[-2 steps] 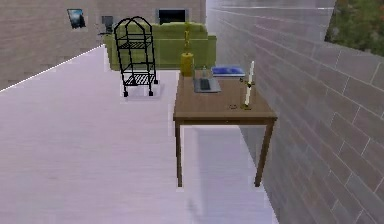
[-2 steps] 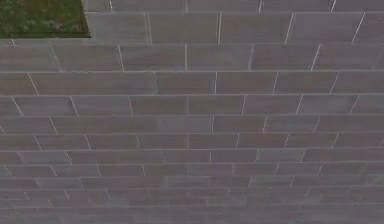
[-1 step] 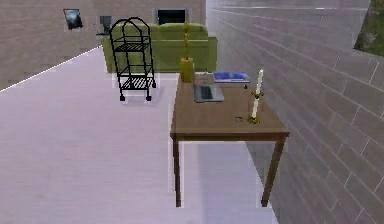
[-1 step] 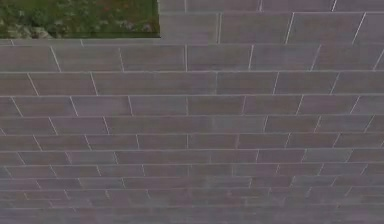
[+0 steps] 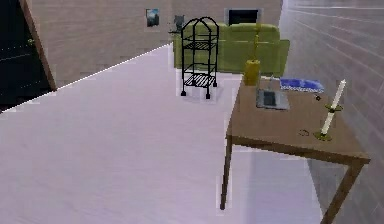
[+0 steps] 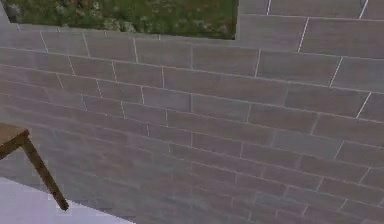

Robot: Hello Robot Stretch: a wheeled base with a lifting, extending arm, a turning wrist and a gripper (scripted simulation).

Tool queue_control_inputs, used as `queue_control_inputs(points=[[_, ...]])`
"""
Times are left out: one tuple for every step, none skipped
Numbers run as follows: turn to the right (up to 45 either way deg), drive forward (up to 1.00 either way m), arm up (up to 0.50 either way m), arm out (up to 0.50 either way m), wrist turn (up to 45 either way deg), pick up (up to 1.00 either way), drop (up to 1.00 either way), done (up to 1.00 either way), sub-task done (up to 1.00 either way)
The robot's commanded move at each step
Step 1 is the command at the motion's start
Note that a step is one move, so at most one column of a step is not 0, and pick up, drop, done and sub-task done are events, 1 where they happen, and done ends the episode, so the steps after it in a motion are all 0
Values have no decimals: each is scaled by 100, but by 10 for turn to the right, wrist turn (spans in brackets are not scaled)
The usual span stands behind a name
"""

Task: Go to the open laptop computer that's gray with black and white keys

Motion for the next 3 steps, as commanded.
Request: queue_control_inputs(points=[[0, 75, 0, 0, 0, 0, 0, 0, 0], [390, 0, 0, 0, 0, 0, 0, 0, 0], [0, 0, 0, 0, 0, 0, 0, 100, 0]])
